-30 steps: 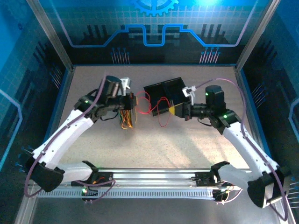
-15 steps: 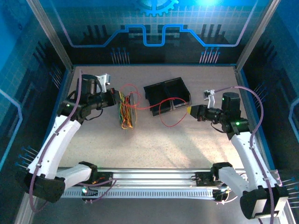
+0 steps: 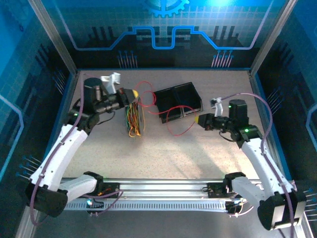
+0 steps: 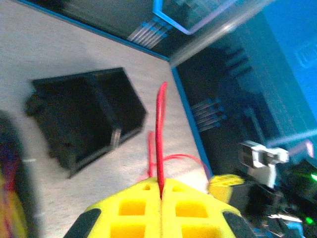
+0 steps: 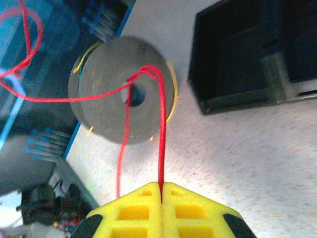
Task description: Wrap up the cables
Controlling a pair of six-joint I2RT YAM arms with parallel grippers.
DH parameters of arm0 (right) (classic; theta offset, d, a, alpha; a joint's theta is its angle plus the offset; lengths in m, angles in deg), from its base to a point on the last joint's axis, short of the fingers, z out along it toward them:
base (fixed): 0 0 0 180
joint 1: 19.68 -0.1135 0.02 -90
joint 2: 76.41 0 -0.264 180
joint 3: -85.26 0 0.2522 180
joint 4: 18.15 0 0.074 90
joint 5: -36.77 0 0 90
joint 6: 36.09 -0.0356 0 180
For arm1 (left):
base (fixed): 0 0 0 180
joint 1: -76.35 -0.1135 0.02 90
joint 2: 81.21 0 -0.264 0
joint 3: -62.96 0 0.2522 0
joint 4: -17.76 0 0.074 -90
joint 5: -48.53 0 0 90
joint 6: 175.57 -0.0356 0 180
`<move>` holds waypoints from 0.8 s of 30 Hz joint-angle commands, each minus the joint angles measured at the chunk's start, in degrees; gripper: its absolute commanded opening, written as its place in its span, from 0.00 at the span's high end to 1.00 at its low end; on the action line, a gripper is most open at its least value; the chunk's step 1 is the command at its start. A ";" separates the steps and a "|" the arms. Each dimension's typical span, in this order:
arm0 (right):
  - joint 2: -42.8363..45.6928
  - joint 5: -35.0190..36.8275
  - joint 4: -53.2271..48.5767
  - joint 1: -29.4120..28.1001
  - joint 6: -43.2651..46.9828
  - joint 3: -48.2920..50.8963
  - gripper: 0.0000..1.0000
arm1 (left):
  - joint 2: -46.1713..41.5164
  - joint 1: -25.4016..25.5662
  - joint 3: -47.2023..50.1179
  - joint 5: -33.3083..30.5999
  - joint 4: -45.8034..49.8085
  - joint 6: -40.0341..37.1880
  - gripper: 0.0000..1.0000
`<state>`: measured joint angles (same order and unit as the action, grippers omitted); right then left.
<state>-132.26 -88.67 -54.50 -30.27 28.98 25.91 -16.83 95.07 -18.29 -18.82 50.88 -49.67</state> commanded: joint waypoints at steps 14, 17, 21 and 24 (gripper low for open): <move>5.82 19.69 -8.41 -7.34 2.08 -4.33 0.38 | 3.30 9.18 -3.99 -5.19 -4.41 -1.76 1.00; 7.98 16.99 -7.90 -7.41 0.98 -5.31 0.39 | 3.38 9.49 -4.14 -6.12 -3.84 -2.13 1.00; 10.19 16.40 -8.38 -8.88 0.73 -7.66 0.39 | 3.56 9.82 -4.20 -7.35 -3.46 -2.12 1.00; 10.84 21.53 -11.94 -10.63 1.76 -9.50 0.39 | 4.08 10.15 -4.75 -8.83 -2.48 -2.27 1.00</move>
<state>-122.23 -70.53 -62.67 -39.29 30.47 18.94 -12.90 104.56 -20.49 -25.51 48.30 -50.13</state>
